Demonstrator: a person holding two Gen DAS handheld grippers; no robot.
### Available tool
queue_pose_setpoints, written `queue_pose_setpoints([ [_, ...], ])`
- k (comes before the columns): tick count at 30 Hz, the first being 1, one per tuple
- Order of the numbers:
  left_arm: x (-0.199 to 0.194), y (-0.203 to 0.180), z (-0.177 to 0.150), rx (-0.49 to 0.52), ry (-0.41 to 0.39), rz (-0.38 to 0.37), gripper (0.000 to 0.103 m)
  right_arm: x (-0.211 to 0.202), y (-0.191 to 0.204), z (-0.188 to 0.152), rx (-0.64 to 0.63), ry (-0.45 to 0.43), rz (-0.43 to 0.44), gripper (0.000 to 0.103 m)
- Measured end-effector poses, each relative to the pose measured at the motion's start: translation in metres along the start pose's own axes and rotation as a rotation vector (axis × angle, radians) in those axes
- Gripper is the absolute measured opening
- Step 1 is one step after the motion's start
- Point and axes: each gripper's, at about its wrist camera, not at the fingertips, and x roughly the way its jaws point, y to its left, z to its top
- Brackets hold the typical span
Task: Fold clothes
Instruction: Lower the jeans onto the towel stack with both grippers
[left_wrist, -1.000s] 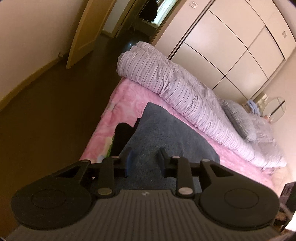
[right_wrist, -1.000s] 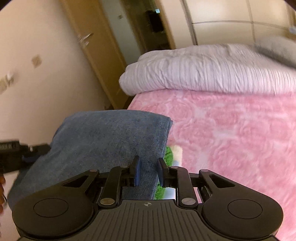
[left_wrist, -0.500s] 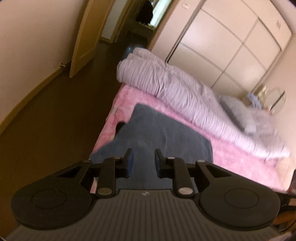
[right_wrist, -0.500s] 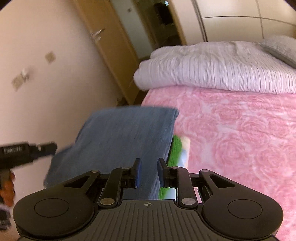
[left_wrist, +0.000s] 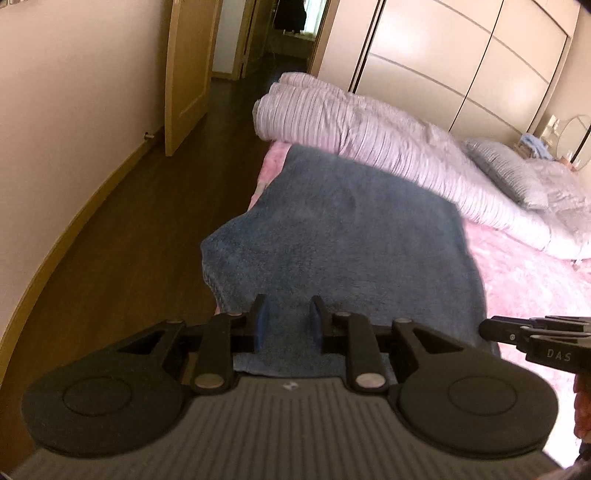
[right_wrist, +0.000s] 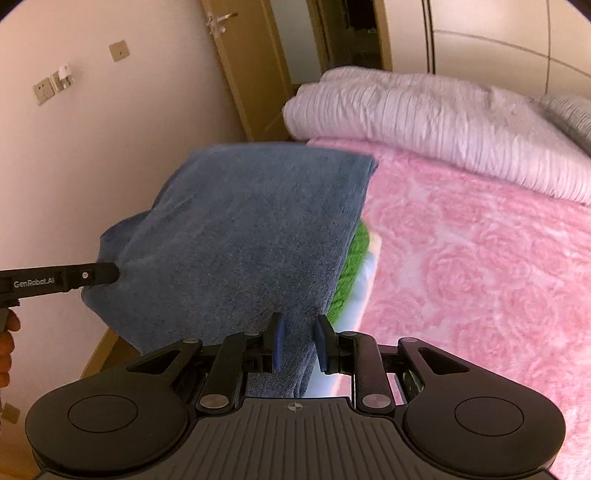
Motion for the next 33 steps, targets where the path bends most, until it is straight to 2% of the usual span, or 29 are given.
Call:
queue_pose_setpoints([
  [3,-0.009,-0.004,0.0,-0.012,-0.009,-0.004,0.019,-0.015,0.001,0.001,0.025,-0.037,0.011,0.022],
  [6,-0.01,-0.011,-0.007,0.009,-0.003,0.015,0.019,-0.021,0.009,0.001,0.011,-0.038,0.029,0.022],
  [11,-0.001,-0.02,-0.022,0.048,0.023,0.061,0.02,-0.001,0.019,-0.013,-0.006,0.065,0.013,0.022],
  [18,-0.001,-0.028,-0.02,0.024,0.046,0.1,0.021,0.006,0.023,-0.014,-0.039,0.111,-0.012,0.023],
  [23,-0.036,-0.048,-0.019,0.003,0.094,0.162,0.027,-0.027,0.02,-0.013,0.056,0.089,0.008,0.023],
  [25,-0.051,-0.059,-0.018,0.012,0.106,0.182,0.033,-0.043,0.023,-0.012,0.052,0.082,0.001,0.023],
  [28,-0.072,-0.076,-0.018,0.045,0.119,0.222,0.035,-0.068,0.026,-0.011,0.05,0.067,-0.009,0.025],
  [31,-0.09,-0.093,-0.019,0.087,0.126,0.257,0.038,-0.087,0.028,-0.009,0.062,0.045,-0.012,0.031],
  [33,-0.104,-0.102,-0.019,0.1,0.104,0.27,0.044,-0.098,0.028,-0.007,0.065,0.032,-0.014,0.035],
])
